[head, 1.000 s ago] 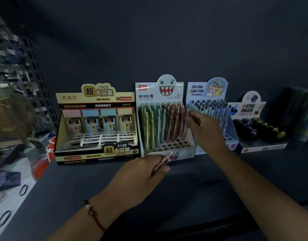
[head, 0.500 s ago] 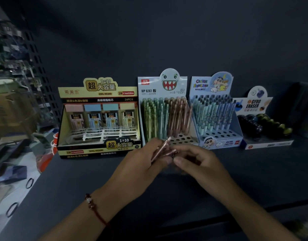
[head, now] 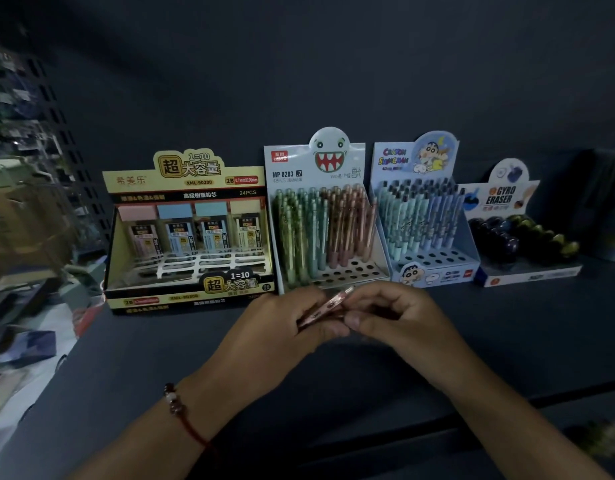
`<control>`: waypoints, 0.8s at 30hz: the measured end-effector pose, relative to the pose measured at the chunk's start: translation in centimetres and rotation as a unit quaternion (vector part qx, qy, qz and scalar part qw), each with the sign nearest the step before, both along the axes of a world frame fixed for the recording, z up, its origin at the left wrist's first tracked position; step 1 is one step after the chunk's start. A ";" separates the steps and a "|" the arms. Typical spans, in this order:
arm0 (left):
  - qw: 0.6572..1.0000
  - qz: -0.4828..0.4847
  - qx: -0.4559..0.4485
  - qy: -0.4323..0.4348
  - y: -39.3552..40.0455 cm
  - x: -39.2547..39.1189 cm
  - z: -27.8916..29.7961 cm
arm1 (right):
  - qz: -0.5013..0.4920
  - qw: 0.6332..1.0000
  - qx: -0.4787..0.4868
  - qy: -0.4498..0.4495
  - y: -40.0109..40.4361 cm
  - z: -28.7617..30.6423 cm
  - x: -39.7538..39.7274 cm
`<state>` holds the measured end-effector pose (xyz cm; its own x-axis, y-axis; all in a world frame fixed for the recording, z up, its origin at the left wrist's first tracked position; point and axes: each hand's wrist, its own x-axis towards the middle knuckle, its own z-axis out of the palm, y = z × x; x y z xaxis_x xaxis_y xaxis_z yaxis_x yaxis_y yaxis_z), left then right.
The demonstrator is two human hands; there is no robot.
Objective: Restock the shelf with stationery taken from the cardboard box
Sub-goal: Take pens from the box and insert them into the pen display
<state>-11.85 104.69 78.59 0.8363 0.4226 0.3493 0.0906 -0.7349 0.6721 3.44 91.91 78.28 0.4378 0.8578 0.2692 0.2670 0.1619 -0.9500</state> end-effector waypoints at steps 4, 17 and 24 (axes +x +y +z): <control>1.000 0.002 0.006 -0.012 0.0 0.0 0.1 | -0.028 1.000 0.006 0.003 0.0 -0.1 0.1; 0.997 0.030 0.068 -0.035 0.3 -0.3 0.4 | -0.172 0.930 0.160 0.281 -0.2 0.7 3.0; 0.998 0.021 0.048 -0.030 0.0 -0.3 0.3 | -0.228 0.927 0.184 0.235 0.2 2.6 4.5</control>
<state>-12.19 104.64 78.91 0.7948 0.4192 0.4389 0.0839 -0.7921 0.6046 7.95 92.07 80.83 0.8748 0.4434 0.1952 -0.0416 0.4702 -0.8816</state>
